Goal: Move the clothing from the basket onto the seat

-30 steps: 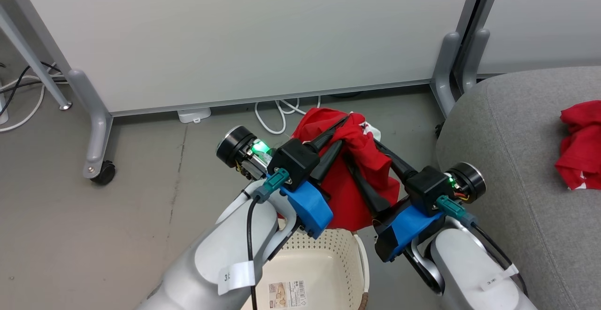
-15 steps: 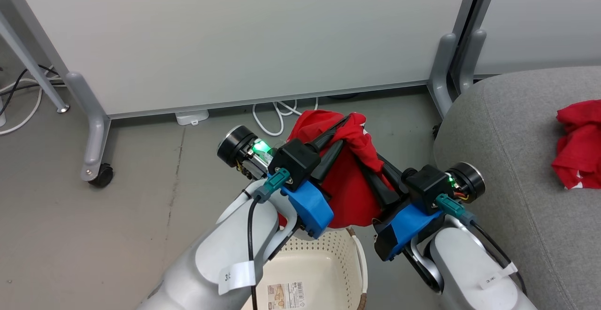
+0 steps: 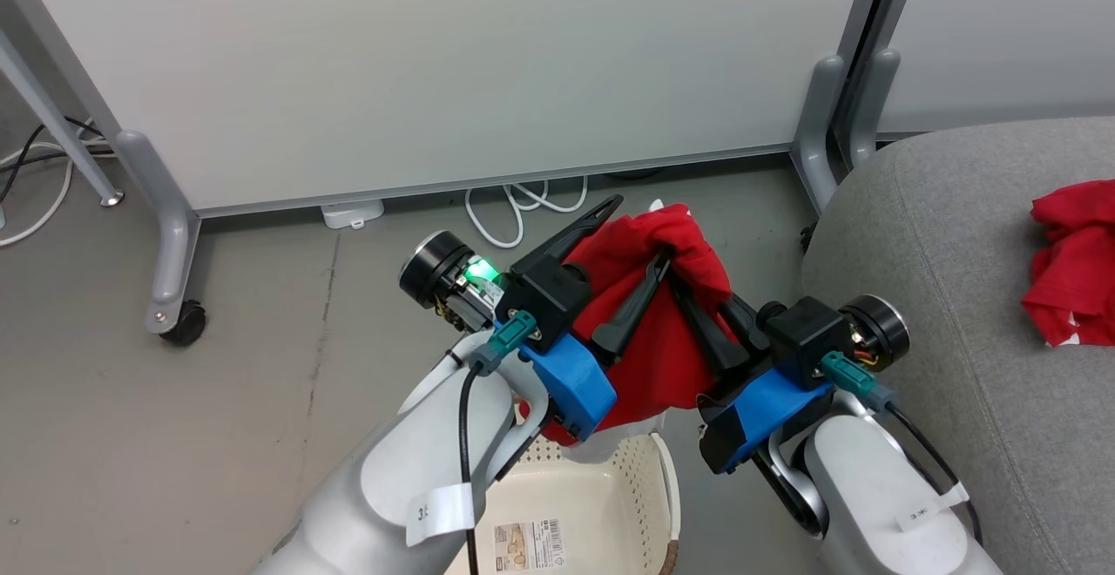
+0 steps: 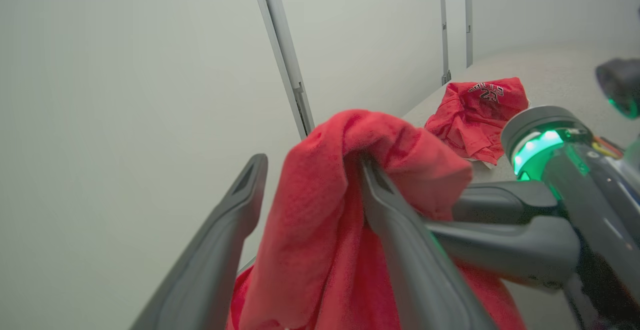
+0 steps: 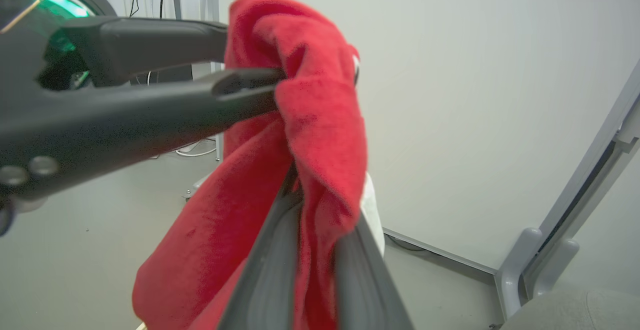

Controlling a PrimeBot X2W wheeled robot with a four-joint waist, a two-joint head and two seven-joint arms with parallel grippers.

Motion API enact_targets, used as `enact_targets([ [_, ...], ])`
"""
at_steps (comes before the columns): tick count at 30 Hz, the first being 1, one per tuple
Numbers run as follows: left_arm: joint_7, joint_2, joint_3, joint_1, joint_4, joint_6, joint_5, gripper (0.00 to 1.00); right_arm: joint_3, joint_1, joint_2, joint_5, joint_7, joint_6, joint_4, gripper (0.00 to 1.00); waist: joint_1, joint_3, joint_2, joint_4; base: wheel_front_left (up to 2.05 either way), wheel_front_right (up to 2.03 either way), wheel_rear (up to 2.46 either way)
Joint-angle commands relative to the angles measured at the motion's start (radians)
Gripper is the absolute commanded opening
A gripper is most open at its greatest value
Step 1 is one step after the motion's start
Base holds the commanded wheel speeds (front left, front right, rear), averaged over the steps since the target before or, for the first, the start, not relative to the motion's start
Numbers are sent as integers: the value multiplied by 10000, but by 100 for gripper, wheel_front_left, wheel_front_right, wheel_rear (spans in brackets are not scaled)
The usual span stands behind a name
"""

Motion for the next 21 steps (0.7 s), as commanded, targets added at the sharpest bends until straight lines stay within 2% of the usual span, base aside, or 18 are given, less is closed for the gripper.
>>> enact_targets([
  [1,-50,14,22,13,29,-52,90,100,-75,-50,38,63,-7,1,-62,0,0,10,0,-1,0,0,0],
  [12,-50,-3,-42,226,44,-36,211,100,-886,45,96,35,-7,1,-304,0,0,303,0,-192,0,0,0],
  [21,-50,8,-127,276,-70,-33,259,100,-1875,33,-35,-104,-6,1,-578,0,0,797,0,-834,0,0,0],
])
